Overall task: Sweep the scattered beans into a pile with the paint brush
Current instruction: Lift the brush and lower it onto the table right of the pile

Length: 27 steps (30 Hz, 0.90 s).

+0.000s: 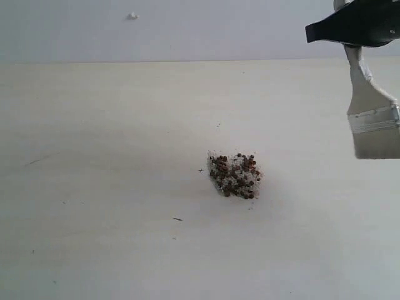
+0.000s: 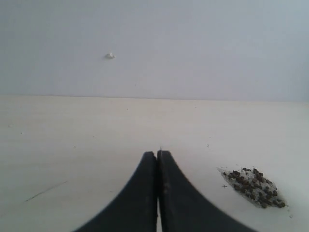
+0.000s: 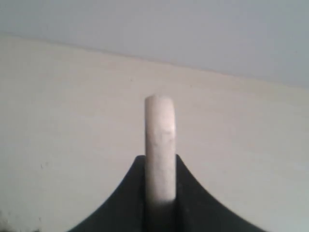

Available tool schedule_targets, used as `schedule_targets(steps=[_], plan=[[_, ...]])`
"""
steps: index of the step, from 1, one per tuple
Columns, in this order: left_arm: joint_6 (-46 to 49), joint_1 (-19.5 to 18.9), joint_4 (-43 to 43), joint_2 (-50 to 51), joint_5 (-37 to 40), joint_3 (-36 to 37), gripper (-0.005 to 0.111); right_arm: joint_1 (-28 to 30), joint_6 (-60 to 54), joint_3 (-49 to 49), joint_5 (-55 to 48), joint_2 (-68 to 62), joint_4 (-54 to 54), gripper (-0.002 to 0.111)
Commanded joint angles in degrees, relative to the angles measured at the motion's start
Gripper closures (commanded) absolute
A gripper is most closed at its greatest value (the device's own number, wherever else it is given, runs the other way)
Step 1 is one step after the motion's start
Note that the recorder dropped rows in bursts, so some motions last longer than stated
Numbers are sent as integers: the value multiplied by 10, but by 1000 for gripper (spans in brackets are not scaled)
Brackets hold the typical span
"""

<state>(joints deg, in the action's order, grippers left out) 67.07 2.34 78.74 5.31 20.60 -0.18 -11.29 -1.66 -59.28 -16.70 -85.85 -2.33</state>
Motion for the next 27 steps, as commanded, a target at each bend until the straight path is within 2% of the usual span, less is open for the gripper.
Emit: schedule_targets(steps=[1, 4, 9, 17, 21, 27], plan=[[3, 5, 0, 1, 2, 2, 107, 8, -142, -125, -249, -54, 101, 108], [3, 5, 0, 1, 2, 2, 107, 20, -222, -146, -288, -74, 222, 108], [3, 5, 0, 1, 4, 2, 107, 67, -438, -131, -345, -118, 489, 108], [3, 5, 0, 1, 4, 2, 107, 147, -569, -60, -369, -186, 674, 108], [3, 5, 0, 1, 4, 2, 107, 156, -626, -29, -368, -226, 786, 108], [3, 5, 0, 1, 4, 2, 107, 156, -638, -28, -326, -273, 800, 108]])
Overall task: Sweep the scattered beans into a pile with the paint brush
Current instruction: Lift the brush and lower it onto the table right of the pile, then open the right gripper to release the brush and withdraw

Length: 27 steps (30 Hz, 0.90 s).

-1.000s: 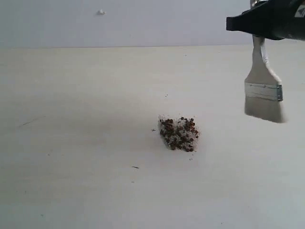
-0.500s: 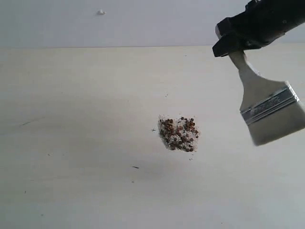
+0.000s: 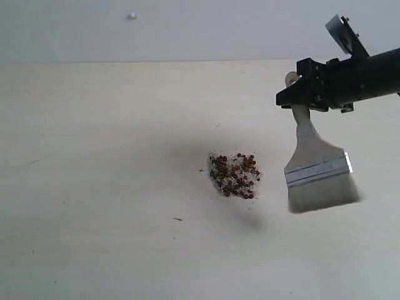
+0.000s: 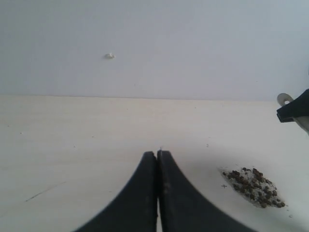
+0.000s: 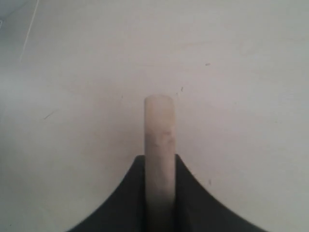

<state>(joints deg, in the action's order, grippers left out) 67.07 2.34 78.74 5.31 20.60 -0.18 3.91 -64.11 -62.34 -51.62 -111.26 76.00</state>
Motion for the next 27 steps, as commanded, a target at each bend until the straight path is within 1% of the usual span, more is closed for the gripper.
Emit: schedule_targets(steps=[1, 7, 15, 18, 20, 21, 22, 24, 26, 27], plan=[[3, 5, 0, 1, 4, 2, 107, 4, -18, 3, 24, -25, 15, 108], [3, 5, 0, 1, 4, 2, 107, 4, -35, 3, 47, -35, 6, 108], [3, 5, 0, 1, 4, 2, 107, 4, 41, 3, 96, -35, -65, 108], [3, 5, 0, 1, 4, 2, 107, 4, 43, 3, 105, -35, -67, 108], [3, 5, 0, 1, 4, 2, 107, 4, 43, 3, 122, -35, -75, 101], [3, 5, 0, 1, 4, 2, 107, 4, 43, 3, 130, -35, -75, 93], [3, 5, 0, 1, 4, 2, 107, 4, 43, 3, 132, -35, -75, 90], [3, 5, 0, 1, 4, 2, 107, 4, 31, 3, 159, -34, -75, 74], [3, 5, 0, 1, 4, 2, 107, 4, 25, 3, 167, -34, -75, 66], [3, 5, 0, 1, 4, 2, 107, 4, 27, 3, 172, -31, -75, 64]])
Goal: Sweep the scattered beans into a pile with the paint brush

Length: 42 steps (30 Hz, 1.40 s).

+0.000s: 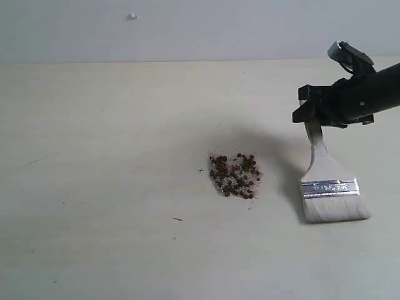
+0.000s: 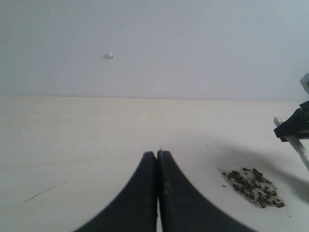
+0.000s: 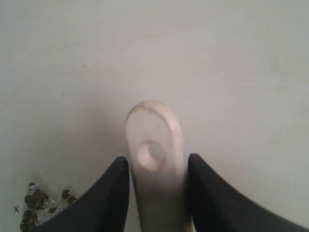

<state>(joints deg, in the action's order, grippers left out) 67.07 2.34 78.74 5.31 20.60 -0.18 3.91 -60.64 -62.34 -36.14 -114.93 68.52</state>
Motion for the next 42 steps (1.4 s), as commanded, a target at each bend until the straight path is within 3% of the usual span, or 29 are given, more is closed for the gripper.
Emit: schedule_targets(steps=[1, 6, 12, 15, 20, 34, 42], plan=[[3, 5, 0, 1, 4, 2, 107, 4, -7, 3, 33, 13, -1, 62], [3, 5, 0, 1, 4, 2, 107, 4, 24, 3, 60, 67, -12, 63], [3, 5, 0, 1, 4, 2, 107, 4, 34, 82, 199, 187, 20, 108], [3, 5, 0, 1, 4, 2, 107, 1, -42, 158, 309, 276, 74, 108], [3, 5, 0, 1, 4, 2, 107, 1, -66, 266, 348, 448, 82, 108], [3, 5, 0, 1, 4, 2, 107, 1, -67, 460, 229, 970, 130, 108], [3, 5, 0, 1, 4, 2, 107, 1, -67, 524, 196, 1099, 124, 108]])
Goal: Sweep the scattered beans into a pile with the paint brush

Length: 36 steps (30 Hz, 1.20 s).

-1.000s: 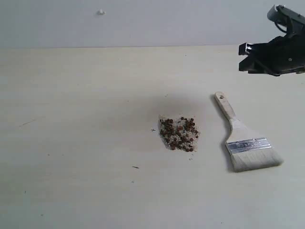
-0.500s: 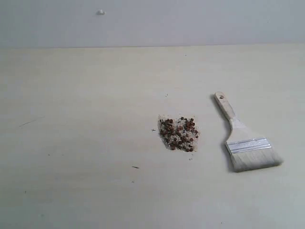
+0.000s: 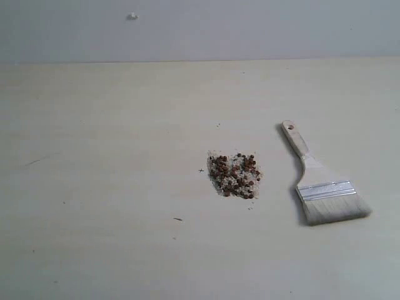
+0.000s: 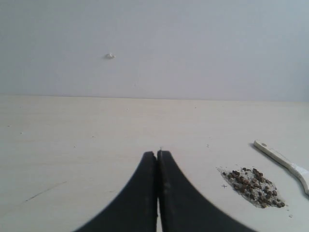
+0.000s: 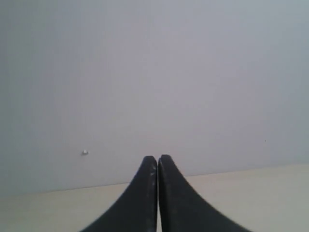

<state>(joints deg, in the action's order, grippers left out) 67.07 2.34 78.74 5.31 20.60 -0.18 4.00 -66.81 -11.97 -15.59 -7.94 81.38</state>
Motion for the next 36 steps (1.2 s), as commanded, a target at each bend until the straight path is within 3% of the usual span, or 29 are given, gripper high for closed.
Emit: schedule_targets(steps=[1, 7, 22, 30, 36], plan=[[3, 5, 0, 1, 4, 2, 107, 0, -5, 20, -13, 31, -8, 108], [3, 5, 0, 1, 4, 2, 107, 0, -5, 21, -57, 31, -38, 108], [3, 5, 0, 1, 4, 2, 107, 0, 17, 22, -57, 31, -47, 108], [3, 5, 0, 1, 4, 2, 107, 0, 31, 37, -96, 31, -126, 108], [3, 5, 0, 1, 4, 2, 107, 0, 31, 37, -96, 31, -126, 108]])
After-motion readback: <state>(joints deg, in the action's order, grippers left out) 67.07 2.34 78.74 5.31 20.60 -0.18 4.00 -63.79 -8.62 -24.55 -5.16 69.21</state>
